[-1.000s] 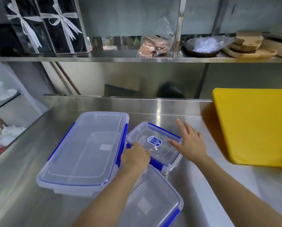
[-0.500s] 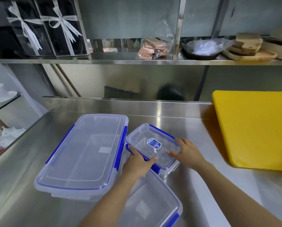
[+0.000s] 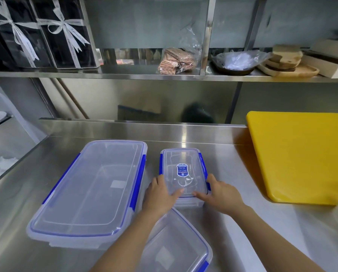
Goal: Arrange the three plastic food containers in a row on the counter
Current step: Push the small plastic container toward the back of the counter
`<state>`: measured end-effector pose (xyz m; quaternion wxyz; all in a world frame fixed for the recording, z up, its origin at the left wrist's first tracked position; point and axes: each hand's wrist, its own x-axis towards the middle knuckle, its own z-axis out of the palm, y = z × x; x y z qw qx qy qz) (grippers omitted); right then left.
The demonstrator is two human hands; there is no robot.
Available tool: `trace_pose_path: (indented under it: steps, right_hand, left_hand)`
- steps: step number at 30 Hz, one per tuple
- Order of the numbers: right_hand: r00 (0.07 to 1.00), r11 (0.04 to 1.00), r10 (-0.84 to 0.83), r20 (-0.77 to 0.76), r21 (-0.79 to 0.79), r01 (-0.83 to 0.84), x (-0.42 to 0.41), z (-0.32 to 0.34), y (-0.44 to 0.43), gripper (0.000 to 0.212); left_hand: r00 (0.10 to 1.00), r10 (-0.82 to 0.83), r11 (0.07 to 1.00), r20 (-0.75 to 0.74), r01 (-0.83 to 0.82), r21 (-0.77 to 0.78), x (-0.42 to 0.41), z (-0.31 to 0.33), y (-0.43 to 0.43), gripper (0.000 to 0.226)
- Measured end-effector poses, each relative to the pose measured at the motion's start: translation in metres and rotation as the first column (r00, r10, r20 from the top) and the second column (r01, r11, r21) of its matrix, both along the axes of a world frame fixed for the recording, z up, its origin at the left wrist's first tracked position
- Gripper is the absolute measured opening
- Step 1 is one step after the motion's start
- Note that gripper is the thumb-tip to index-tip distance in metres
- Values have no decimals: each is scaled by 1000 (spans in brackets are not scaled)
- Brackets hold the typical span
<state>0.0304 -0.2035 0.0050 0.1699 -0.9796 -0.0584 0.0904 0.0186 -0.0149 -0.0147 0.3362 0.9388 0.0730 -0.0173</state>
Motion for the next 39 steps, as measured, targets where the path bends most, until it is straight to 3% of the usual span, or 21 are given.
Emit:
trace_pose_path:
  steps: [3, 6, 10, 13, 17, 23, 27, 33, 39]
  right_hand:
    - [999, 1000, 15, 48, 11, -16, -3, 0, 1, 74]
    - [997, 998, 41, 58, 49, -44, -7, -2, 1, 79]
    - [995, 997, 74, 59, -6, -74, -5, -5, -2, 86]
    - [995, 997, 68, 72, -41, -65, 1, -6, -1, 79]
    - [997, 997, 36, 70, -74, -30, 17, -5, 5, 77]
    - [999, 988, -34, 17, -153, 36, 61, -7, 7, 75]
    - [999, 974, -34, -30, -224, 26, 84, -11, 4, 76]
    - [995, 975, -92, -44, -208, 81, 78, -14, 6, 76]
    - [984, 984, -177, 33, 2, 177, 58, -8, 13, 76]
  left_hand:
    - [996, -78, 992, -40, 74, -97, -4, -8, 0, 97]
    - [993, -102, 991, -56, 97, -88, -2, -9, 5, 104]
    - [997, -78, 997, 24, 78, -15, 1, -3, 1, 90]
    - [990, -89, 978, 112, 66, 196, 3, 1, -4, 67]
    - [971, -164, 948, 175, 107, 299, 14, 7, -9, 50]
    - [963, -264, 907, -63, 270, 323, 53, -6, -5, 85]
    - [961, -246, 902, -122, 274, 334, 72, -11, -14, 96]
    - [962, -254, 906, -101, 273, 324, 73, -11, -13, 94]
    - [954, -261, 944, -144, 284, 169, 54, 14, -2, 83]
